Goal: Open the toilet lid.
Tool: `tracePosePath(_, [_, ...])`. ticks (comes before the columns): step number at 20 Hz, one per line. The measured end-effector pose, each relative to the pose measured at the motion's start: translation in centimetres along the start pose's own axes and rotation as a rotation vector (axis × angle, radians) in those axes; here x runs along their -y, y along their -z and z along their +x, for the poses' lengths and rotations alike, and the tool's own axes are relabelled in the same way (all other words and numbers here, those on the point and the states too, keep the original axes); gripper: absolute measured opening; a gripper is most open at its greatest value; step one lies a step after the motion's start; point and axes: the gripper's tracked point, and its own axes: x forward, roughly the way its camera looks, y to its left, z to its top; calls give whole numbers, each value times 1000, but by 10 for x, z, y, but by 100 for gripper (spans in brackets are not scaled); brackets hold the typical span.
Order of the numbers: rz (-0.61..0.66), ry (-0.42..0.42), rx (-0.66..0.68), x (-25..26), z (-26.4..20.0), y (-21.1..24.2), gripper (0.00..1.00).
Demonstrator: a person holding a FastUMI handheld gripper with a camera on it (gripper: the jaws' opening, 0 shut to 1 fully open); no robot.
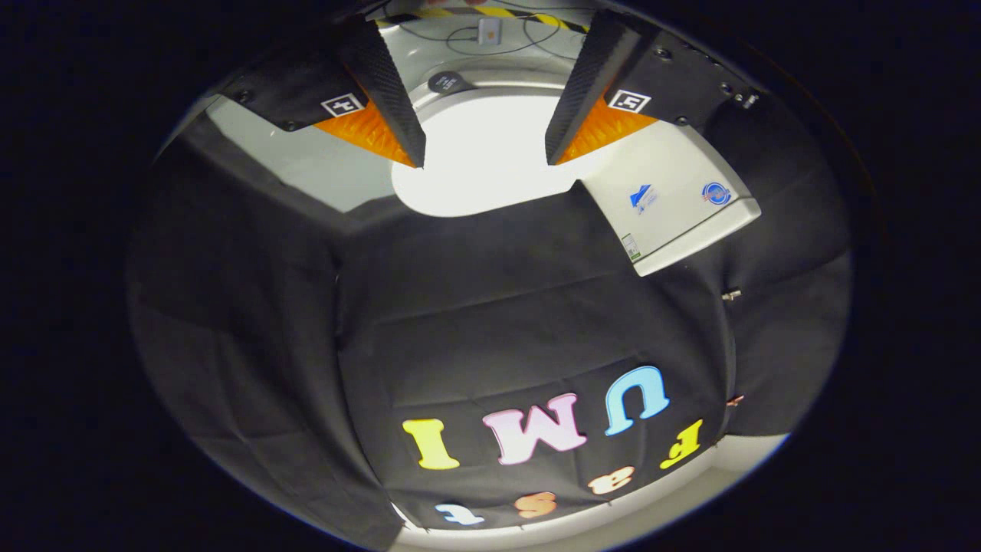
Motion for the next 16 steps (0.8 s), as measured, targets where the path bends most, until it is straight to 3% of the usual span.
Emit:
tracePosePath(10, [441, 15, -300, 72, 43, 78, 99])
tracePosePath(16, [564, 3, -440, 81, 51, 128, 99])
